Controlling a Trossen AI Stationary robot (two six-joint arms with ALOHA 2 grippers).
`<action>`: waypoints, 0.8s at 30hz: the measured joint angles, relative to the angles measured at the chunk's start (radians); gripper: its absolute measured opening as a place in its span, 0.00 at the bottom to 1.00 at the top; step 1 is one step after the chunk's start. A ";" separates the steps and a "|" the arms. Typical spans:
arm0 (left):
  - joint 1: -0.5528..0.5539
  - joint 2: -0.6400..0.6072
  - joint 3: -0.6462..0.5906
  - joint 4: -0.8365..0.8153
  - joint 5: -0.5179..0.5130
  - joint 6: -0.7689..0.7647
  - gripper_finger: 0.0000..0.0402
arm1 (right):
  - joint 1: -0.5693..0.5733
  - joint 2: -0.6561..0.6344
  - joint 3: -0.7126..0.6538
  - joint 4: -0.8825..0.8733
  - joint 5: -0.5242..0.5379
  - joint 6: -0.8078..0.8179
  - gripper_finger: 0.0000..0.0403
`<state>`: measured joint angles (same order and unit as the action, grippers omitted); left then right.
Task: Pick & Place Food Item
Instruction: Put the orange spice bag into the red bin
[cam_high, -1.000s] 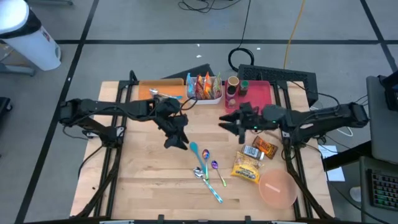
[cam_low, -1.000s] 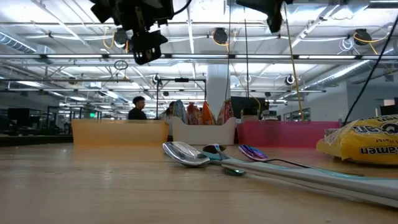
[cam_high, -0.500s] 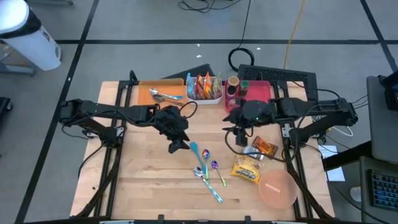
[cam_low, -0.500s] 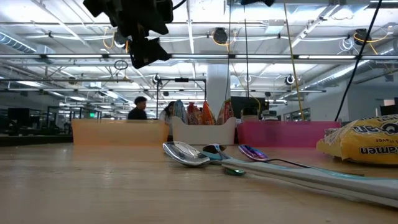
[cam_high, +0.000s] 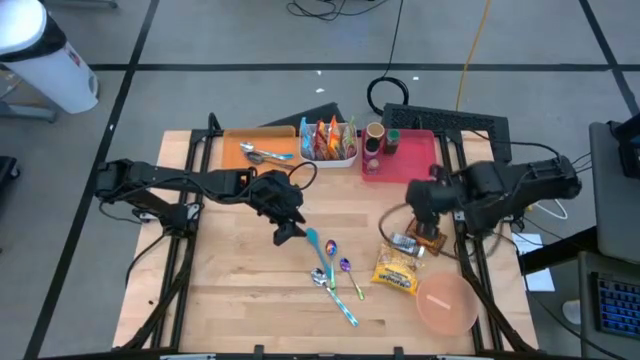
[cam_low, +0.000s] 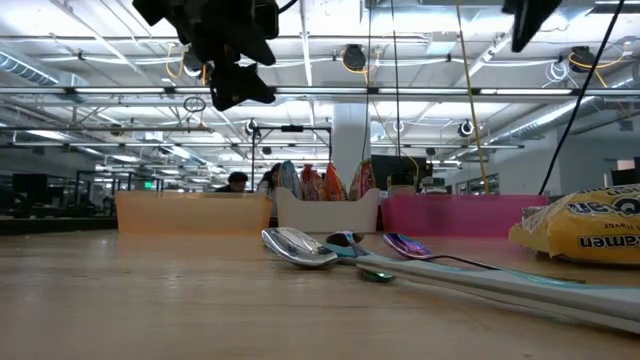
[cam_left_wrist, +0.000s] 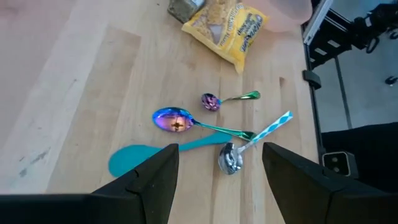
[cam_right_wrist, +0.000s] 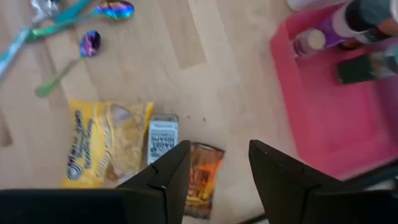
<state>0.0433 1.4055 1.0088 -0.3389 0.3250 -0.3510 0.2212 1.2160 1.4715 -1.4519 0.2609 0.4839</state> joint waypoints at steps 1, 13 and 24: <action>0.000 0.000 0.000 0.000 -0.006 0.000 0.60 | 0.038 -0.003 0.000 -0.024 0.027 0.028 0.38; 0.000 0.000 0.000 0.000 -0.062 0.008 0.60 | 0.440 0.021 -0.178 -0.100 0.096 0.403 0.38; 0.000 0.000 0.000 0.000 -0.067 0.012 0.60 | 0.535 0.023 -0.475 0.185 -0.138 0.695 0.38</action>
<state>0.0433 1.4059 1.0088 -0.3391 0.2581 -0.3386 0.7559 1.2388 0.9966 -1.2667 0.1234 1.1790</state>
